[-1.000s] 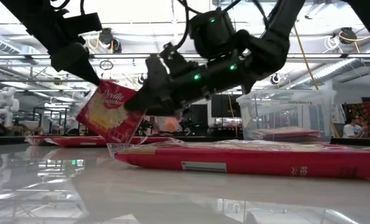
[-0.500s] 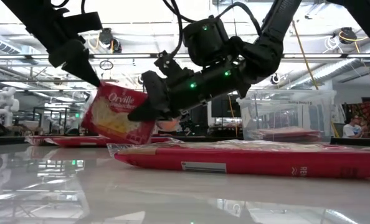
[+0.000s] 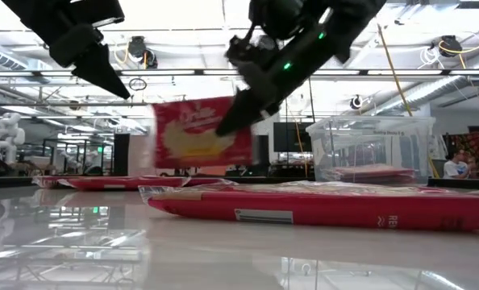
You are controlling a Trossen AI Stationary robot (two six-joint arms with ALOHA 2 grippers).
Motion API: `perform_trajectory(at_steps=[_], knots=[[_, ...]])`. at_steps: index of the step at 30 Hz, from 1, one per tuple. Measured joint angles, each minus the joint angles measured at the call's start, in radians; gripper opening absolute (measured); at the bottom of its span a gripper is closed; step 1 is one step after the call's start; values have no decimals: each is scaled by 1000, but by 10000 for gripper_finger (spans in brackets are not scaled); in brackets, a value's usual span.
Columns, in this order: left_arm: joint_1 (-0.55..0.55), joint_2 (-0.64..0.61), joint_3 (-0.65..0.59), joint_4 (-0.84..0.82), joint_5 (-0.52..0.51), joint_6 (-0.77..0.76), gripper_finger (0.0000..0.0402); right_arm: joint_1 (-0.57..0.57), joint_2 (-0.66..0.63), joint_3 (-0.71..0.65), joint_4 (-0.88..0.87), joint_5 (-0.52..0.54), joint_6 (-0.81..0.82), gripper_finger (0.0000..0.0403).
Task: Sort popcorn bags into baskets
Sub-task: Put the red popcorn bag into the transparent bin
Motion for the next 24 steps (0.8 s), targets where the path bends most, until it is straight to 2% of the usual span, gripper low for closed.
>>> perform_trajectory(at_steps=[4,15,19,24], knots=[[0,2,0,-1,-8,2,174,0,-99,-32,-110,0,0,6],[4,4,-1,34,-10,28,175,-7,-450,-272,-117,1,44,6],[22,7,-41,174,-4,63,175,-21,-565,-319,-119,6,36,6],[42,7,-142,452,38,135,175,-41,-682,-327,-205,5,8,6]])
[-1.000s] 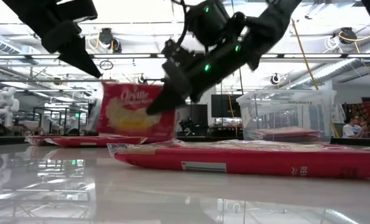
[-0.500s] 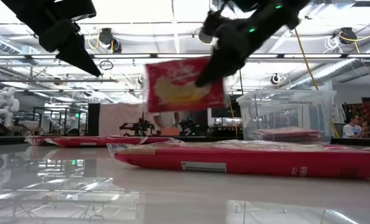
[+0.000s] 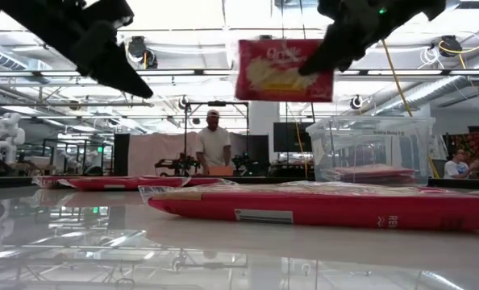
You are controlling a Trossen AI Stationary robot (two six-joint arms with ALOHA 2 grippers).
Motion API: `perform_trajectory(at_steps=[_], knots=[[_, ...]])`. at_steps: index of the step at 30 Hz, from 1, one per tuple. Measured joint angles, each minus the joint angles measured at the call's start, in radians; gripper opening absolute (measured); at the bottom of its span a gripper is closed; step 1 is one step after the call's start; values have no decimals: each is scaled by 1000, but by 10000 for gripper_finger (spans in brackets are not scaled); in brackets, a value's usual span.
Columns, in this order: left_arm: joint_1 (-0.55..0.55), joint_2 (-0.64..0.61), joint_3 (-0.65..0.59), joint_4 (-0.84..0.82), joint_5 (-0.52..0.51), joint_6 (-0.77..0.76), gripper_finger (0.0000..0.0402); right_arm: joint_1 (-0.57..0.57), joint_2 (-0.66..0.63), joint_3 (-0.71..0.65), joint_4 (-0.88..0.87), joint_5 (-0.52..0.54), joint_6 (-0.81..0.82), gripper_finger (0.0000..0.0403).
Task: Sort popcorn bags into baskets
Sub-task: Put the red popcorn bag into the transparent bin
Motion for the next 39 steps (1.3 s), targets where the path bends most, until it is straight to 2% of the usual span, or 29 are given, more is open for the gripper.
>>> perform_trajectory(at_steps=[6,11,15,23,28,34,37,39], knots=[[27,0,-88,192,5,43,175,-74,-124,-1,-121,-80,-48,6],[53,0,-99,210,6,43,175,-176,-215,6,-224,-150,-85,6],[67,0,-99,219,6,71,175,-256,-230,86,-376,-186,-157,6],[85,0,-99,251,5,156,175,-466,-177,315,-660,-185,-317,6],[96,0,-99,255,5,174,175,-648,-121,430,-735,-125,-373,6],[99,0,-99,254,5,174,175,-868,-27,470,-849,-131,-453,6],[99,0,-99,254,5,176,175,-942,22,470,-891,-137,-505,6],[99,0,-99,254,5,189,175,-977,53,470,-890,-180,-537,6]])
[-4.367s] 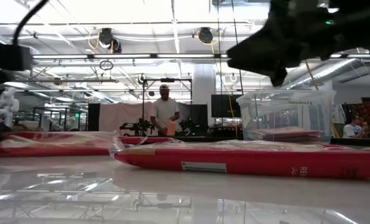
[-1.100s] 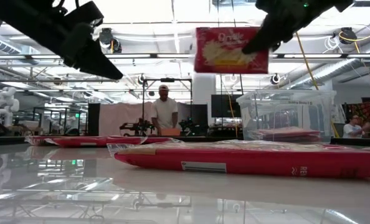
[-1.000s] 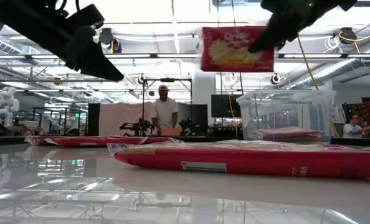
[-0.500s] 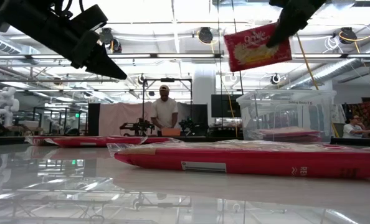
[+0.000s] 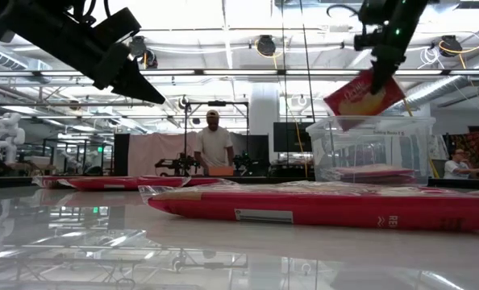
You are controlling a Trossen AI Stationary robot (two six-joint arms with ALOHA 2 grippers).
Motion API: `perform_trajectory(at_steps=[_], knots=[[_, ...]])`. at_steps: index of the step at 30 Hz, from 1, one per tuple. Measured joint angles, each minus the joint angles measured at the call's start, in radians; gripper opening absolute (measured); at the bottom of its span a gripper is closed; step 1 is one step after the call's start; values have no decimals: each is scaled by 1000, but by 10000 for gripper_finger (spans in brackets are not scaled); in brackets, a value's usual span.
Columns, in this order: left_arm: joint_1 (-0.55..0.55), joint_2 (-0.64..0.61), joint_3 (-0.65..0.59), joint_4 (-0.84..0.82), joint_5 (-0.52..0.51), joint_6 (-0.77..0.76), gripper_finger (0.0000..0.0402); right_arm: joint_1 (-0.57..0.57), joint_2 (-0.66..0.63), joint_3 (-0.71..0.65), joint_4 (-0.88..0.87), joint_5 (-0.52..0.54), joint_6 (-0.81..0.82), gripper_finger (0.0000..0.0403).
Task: Sort popcorn bags into baskets
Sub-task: Put the red popcorn bag into the transparent bin
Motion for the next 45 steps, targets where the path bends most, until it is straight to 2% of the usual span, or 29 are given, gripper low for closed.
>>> perform_trajectory(at_steps=[4,8,20,24,34,42,45], knots=[[0,0,0,0,8,12,175,-37,58,0,-3,-109,-53,6],[0,0,0,-1,9,2,175,-38,109,0,-9,-164,-69,6],[0,0,0,-1,10,-1,175,-51,194,0,-87,-196,-110,8],[0,0,0,-1,11,-4,175,-78,223,0,-87,-242,-106,8],[0,0,0,0,12,-4,175,-108,296,0,-89,-243,-99,14],[0,0,0,0,12,1,175,-108,305,0,-68,-229,-75,71],[0,0,0,-1,12,1,175,-108,304,0,-60,-143,-27,91]])
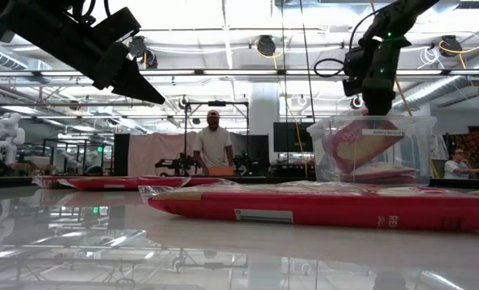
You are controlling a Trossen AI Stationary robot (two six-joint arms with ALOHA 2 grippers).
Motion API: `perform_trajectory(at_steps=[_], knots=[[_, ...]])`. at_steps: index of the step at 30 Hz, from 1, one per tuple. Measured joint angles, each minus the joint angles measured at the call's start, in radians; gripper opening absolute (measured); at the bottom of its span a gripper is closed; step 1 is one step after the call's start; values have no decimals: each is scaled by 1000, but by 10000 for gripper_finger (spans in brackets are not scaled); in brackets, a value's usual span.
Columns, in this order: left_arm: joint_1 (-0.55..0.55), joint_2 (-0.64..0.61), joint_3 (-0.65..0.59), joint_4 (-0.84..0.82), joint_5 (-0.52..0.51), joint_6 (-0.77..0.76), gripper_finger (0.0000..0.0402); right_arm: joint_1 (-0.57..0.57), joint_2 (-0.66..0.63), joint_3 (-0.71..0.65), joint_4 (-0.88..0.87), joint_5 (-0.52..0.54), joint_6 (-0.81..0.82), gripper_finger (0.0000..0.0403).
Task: Sort popcorn bags into baskets
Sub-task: Put the red popcorn bag into the transparent bin
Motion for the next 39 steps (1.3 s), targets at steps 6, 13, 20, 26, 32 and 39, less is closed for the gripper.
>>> perform_trajectory(at_steps=[6,13,20,26,32,39], knots=[[0,0,0,0,0,-2,175,0,0,0,8,71,58,129],[0,0,0,0,0,-17,175,0,-6,0,50,196,101,157],[0,0,0,-1,0,-23,175,57,-103,-9,182,54,175,159],[1,0,0,-40,-1,-36,175,193,-267,-100,386,-46,277,158],[10,0,1,-138,-1,-83,175,419,-401,-282,591,-43,410,157],[14,0,1,-294,21,-254,175,682,-482,-614,1012,-43,488,157]])
